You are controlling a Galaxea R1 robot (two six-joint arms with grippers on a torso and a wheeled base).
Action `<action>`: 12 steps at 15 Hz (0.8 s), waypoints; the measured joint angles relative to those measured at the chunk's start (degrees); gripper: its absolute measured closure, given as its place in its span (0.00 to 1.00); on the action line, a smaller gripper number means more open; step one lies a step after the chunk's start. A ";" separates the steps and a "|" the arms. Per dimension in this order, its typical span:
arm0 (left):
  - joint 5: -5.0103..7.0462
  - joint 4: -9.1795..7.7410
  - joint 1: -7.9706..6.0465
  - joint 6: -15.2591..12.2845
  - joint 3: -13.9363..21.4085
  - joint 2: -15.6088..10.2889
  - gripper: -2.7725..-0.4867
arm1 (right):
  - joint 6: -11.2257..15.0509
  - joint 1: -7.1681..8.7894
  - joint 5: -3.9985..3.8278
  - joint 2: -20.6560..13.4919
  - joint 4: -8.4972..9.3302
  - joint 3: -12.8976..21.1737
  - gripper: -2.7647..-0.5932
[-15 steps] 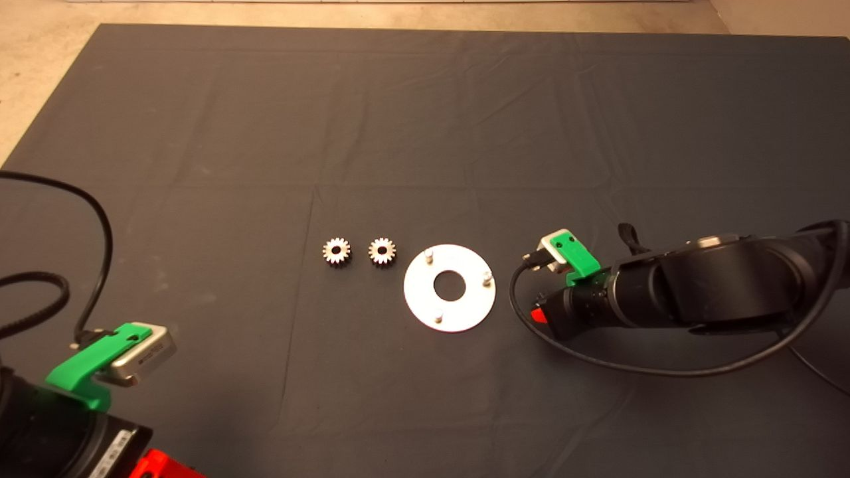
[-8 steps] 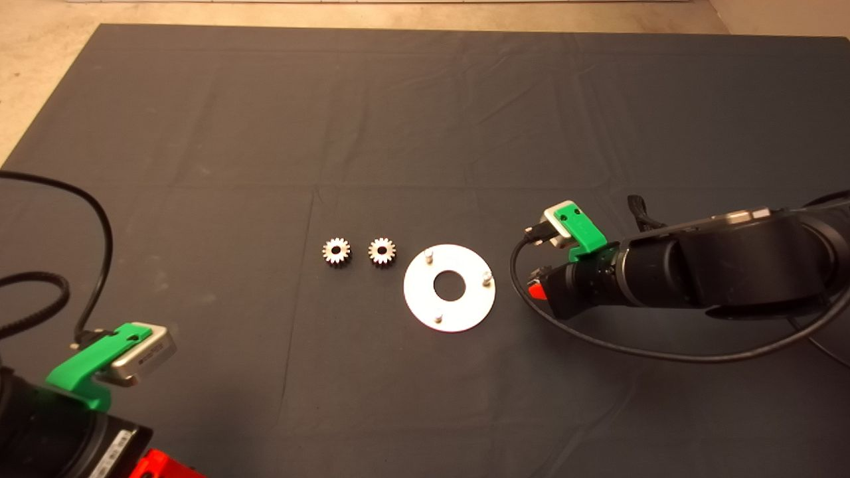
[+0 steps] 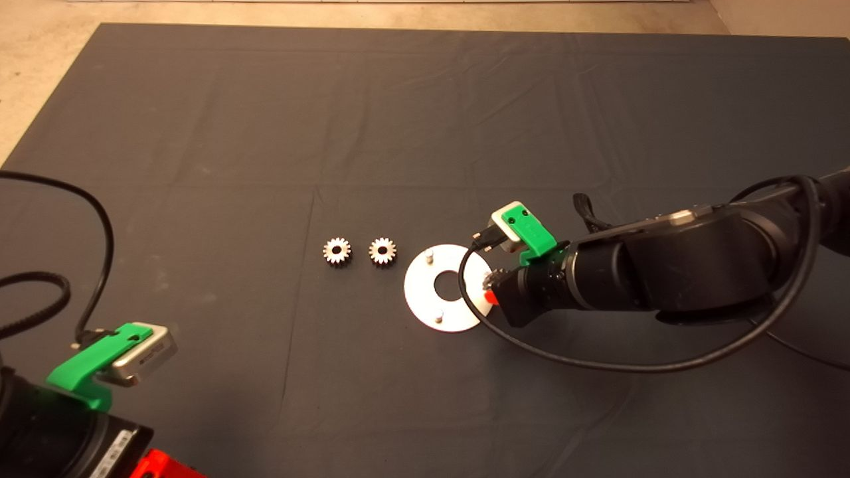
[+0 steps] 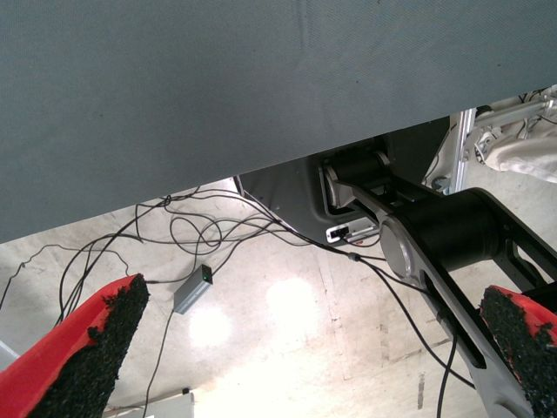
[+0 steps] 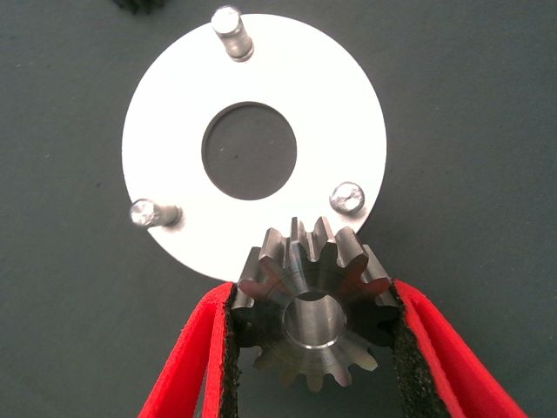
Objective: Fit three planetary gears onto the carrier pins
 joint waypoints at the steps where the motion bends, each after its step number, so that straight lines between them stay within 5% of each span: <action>1: 0.00 0.00 0.00 0.00 0.00 -0.01 0.00 | 0.00 0.00 -0.02 0.22 0.09 -0.85 0.83; 12: -0.63 0.00 0.00 0.02 0.00 -0.04 0.00 | -1.82 -0.02 -0.18 4.06 4.79 -10.42 0.83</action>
